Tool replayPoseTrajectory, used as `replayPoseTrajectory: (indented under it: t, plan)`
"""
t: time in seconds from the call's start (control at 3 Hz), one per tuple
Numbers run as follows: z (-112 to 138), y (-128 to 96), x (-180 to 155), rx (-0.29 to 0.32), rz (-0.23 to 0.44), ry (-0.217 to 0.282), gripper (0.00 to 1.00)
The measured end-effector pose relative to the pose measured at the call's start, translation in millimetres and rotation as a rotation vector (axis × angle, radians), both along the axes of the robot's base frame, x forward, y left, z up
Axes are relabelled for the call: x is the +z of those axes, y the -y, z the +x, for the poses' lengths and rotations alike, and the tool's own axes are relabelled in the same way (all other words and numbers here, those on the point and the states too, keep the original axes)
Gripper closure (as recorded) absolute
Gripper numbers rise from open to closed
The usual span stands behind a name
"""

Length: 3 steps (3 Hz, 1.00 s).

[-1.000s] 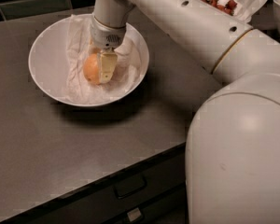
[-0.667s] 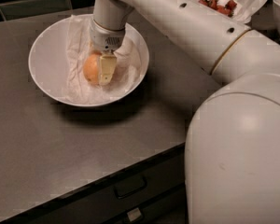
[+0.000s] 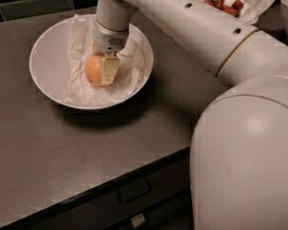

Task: Pick orange from white bowl

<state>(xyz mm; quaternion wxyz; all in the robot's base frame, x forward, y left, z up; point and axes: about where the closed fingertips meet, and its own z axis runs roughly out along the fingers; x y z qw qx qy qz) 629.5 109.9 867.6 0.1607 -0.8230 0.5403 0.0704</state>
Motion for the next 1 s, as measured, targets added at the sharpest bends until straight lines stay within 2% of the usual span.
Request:
replayPoseTrajectory:
  t: [0.33, 0.67, 1.0]
  plan:
    - [-9, 2, 12, 0.011, 0.048, 0.041, 1.0]
    - [-46, 13, 64, 0.032, 0.166, 0.209, 1.0]
    - [-79, 19, 103, 0.033, 0.239, 0.364, 1.0]
